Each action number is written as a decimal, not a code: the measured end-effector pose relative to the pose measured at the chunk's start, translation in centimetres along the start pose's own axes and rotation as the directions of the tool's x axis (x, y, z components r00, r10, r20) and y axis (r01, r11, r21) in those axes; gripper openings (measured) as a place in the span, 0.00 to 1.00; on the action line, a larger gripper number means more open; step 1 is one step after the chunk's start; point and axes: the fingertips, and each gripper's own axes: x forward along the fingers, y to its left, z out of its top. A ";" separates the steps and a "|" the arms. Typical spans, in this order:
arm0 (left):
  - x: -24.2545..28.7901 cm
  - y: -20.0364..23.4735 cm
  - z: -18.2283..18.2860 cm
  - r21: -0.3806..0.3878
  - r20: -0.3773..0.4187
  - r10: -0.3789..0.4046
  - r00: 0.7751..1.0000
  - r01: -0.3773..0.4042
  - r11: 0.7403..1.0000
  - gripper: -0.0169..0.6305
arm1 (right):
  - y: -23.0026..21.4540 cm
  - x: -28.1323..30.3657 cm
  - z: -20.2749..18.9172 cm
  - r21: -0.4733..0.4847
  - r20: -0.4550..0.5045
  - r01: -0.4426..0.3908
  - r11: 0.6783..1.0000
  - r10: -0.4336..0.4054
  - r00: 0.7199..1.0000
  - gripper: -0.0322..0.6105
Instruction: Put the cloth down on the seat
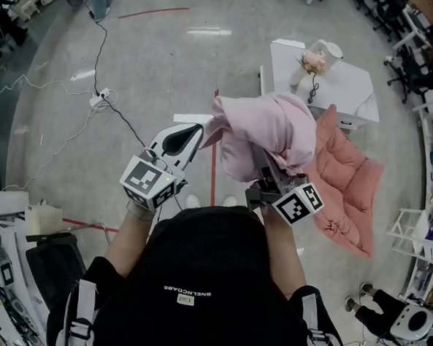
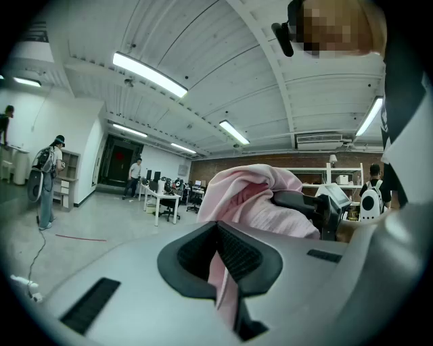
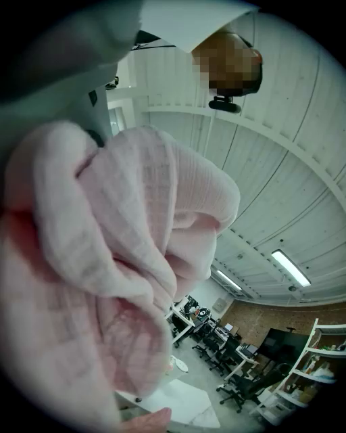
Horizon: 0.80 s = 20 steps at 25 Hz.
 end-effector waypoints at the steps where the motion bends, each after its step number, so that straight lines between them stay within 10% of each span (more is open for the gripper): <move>1: -0.1 0.3 -0.1 0.000 0.002 -0.001 1.000 0.001 1.000 0.05 | 0.0 0.2 -0.2 0.001 0.000 0.002 1.000 -0.002 1.000 0.53; 20: -6.8 5.4 -3.7 -0.029 0.012 -0.058 0.998 0.059 0.998 0.05 | 2.7 1.4 -4.7 0.055 0.091 0.038 0.998 -0.043 0.995 0.53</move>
